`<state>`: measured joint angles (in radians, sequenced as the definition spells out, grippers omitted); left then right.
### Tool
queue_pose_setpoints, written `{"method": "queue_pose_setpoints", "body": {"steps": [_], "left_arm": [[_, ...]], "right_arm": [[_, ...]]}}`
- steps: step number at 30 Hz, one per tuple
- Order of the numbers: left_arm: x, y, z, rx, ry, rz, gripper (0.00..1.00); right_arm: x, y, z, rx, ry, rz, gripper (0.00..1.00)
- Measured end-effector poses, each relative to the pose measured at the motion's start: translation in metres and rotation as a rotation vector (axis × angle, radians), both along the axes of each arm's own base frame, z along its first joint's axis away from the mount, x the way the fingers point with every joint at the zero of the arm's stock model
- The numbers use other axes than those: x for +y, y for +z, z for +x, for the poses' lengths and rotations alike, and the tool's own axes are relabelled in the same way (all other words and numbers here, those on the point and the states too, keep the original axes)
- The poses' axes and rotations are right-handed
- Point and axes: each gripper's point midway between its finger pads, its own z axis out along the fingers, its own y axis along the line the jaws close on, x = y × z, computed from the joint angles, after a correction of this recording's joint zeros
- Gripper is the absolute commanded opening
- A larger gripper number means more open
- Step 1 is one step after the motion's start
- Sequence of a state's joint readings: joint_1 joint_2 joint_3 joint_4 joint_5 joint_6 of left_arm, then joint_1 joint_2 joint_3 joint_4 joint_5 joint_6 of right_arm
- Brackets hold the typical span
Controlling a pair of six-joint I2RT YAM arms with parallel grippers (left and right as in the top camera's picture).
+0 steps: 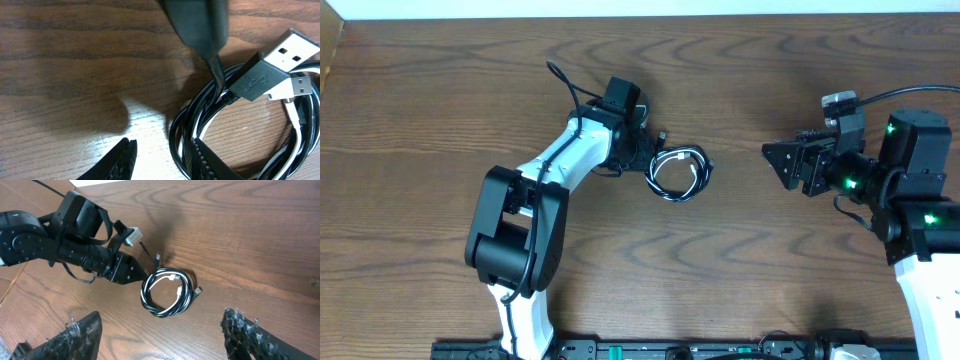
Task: Untangle cables
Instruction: 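Lower the left gripper onto the coil and grasp the black cable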
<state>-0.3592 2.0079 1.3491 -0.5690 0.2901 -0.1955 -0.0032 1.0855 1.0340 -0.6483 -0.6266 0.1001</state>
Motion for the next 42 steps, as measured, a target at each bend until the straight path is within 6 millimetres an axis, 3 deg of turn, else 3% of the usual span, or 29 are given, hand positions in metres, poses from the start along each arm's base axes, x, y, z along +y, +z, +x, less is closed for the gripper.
{"method": "queue_pose_setpoints", "body": {"steps": [23, 42], "left_arm": [[-0.017, 0.002, -0.001, -0.026, -0.033, -0.016, 0.29], [-0.011, -0.002, -0.001, -0.020, 0.012, 0.011, 0.27]], "right_arm": [[-0.002, -0.002, 0.000, 0.010, -0.014, -0.005, 0.73], [-0.002, -0.004, -0.002, 0.023, -0.014, -0.005, 0.73]]}}
